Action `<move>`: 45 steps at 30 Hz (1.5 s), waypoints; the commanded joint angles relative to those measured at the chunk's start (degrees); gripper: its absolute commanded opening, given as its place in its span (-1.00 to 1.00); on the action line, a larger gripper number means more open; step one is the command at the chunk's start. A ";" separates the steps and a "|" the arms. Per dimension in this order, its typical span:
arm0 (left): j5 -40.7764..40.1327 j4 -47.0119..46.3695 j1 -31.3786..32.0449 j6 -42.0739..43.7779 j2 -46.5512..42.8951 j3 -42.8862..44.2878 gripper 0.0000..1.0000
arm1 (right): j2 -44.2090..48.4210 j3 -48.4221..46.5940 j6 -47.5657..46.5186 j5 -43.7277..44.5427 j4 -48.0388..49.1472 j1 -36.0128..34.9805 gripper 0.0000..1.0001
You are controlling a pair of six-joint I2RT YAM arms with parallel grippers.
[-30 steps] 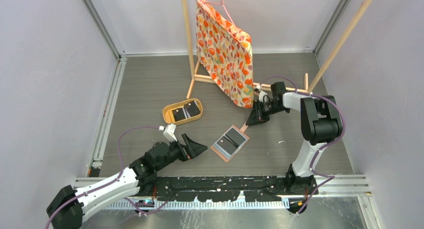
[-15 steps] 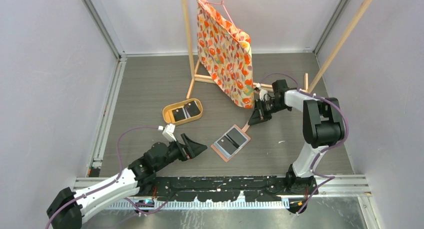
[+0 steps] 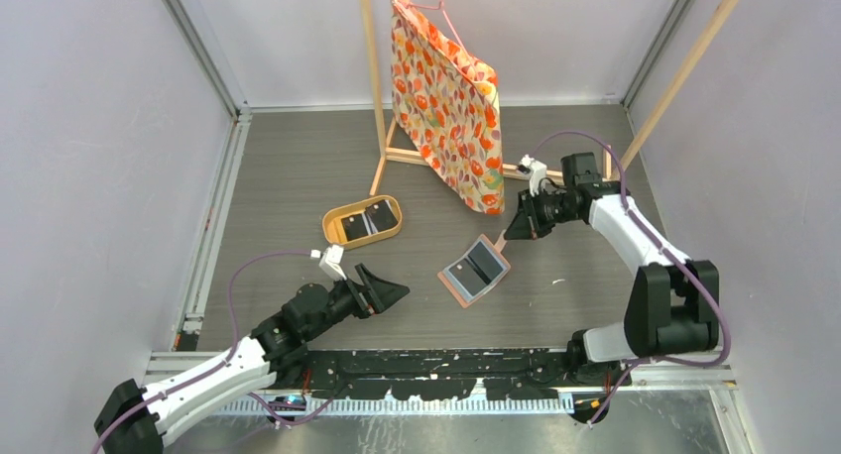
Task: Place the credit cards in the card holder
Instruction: Close the card holder at the center of the board.
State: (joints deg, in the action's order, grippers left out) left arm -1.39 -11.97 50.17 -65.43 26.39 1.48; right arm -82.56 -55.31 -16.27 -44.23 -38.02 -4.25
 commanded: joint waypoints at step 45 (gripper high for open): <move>-0.22 -14.27 0.01 -1.73 18.39 1.35 0.83 | 0.72 -4.68 -7.76 5.03 -2.48 -34.18 -0.11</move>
State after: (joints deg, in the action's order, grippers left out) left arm -1.43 -21.69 50.17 -67.13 43.99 1.48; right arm -88.84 -57.54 -16.82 -36.14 -34.70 -41.54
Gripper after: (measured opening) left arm 0.919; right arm 0.402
